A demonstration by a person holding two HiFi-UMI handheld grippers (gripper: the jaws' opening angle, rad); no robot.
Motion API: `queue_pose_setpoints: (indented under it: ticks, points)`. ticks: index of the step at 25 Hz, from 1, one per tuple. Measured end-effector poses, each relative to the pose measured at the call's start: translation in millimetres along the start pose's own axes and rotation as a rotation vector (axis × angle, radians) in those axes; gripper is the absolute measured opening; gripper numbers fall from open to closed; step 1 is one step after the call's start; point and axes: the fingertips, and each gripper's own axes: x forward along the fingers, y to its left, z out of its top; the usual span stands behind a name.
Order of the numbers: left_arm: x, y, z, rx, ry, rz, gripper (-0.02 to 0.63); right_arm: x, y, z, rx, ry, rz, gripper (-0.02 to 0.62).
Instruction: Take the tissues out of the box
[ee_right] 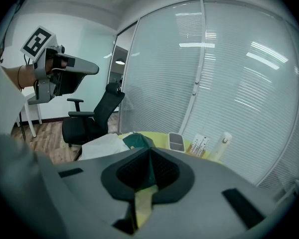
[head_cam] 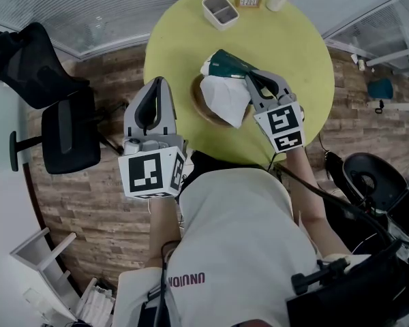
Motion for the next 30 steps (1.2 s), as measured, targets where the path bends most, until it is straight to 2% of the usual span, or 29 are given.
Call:
queue_pose_setpoints:
  ticks: [21,30]
  points:
    - [5,1,0,0.003,0.005,-0.008,0.012,-3,-13,7,0.012,-0.016,-0.055,0.023]
    - [3,1,-1,0.000,0.005,-0.004,0.012,-5,-12,9,-0.020,-0.021,-0.071,0.021]
